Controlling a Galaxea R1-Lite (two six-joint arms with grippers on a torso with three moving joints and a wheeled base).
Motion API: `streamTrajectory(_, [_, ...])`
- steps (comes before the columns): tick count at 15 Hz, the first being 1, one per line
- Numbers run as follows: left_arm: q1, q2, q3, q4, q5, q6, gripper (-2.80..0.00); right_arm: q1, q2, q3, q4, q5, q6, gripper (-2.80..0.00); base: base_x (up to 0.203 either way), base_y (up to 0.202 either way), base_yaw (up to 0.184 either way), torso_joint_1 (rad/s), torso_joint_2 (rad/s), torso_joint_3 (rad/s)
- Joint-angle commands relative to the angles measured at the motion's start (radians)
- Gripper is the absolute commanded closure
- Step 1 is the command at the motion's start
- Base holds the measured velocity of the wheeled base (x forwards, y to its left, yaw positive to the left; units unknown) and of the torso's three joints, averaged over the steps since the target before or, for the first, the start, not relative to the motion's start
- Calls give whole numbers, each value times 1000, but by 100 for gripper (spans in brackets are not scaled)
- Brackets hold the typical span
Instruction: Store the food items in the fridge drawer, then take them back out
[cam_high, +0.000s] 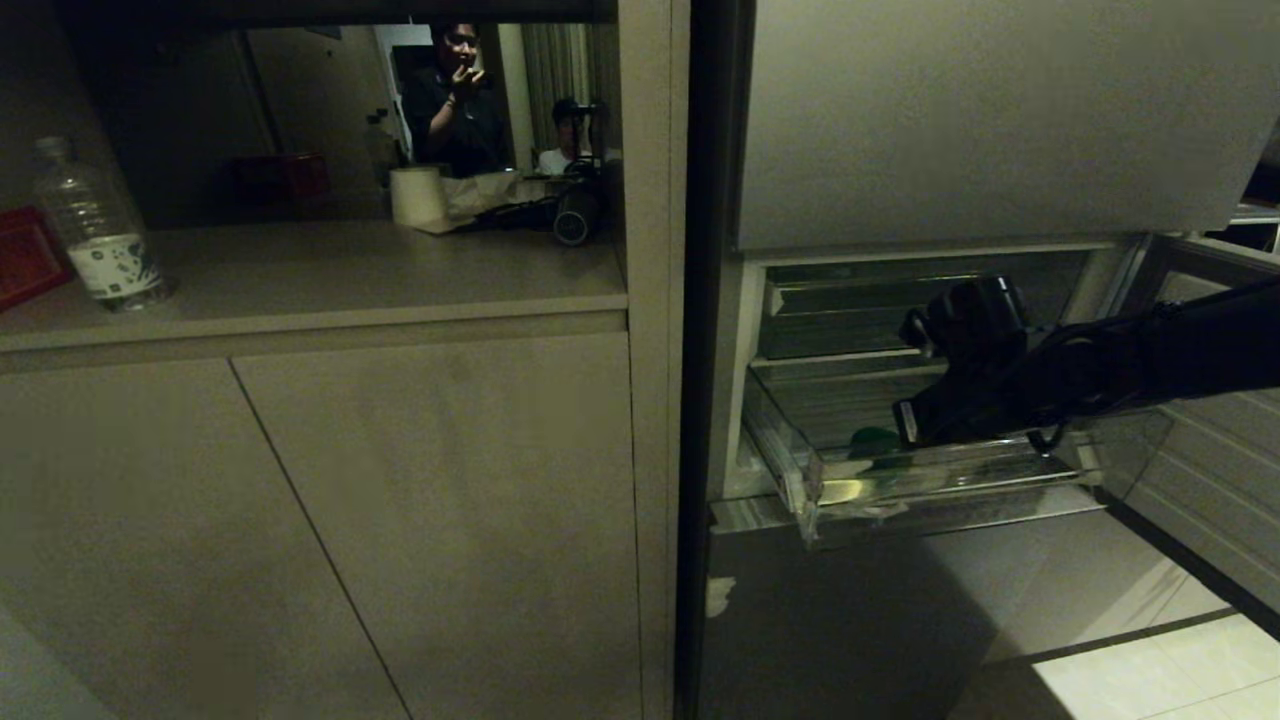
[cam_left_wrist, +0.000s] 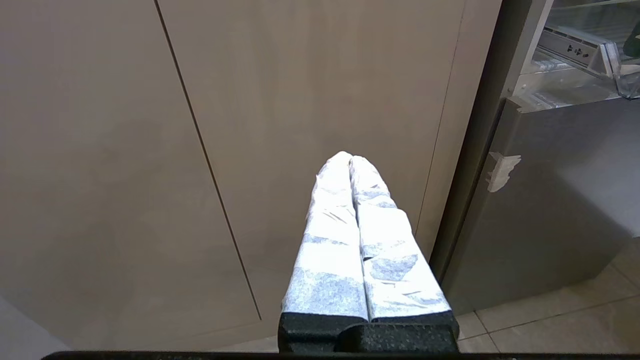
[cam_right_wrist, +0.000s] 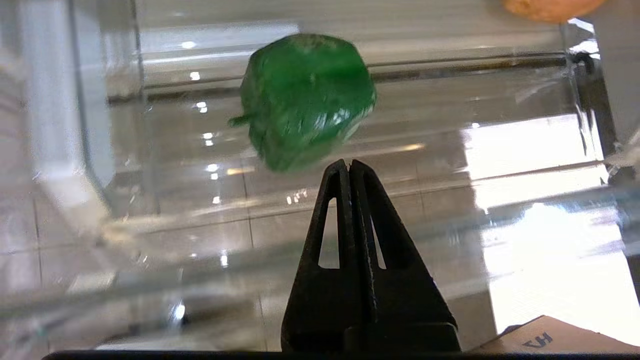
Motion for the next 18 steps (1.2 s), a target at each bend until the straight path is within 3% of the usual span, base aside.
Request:
streamTrajectory(1, [0, 1, 0, -1, 0, 0, 0, -3, -80, 73, 5, -1, -1, 0, 0, 0, 0, 0, 0, 0])
streamTrajectory(5, [0, 1, 0, 0, 0, 0, 0, -5, -166, 180, 5, 0, -33, 0, 0, 0, 0, 0, 0, 0])
streamTrajectory(12, [0, 1, 0, 0, 0, 0, 0, -22, -121, 147, 0, 3, -27, 0, 0, 0, 0, 0, 0, 0])
streamTrajectory(18, [0, 1, 0, 0, 0, 0, 0, -55, -136, 214, 1, 12, -27, 0, 0, 0, 0, 0, 0, 0])
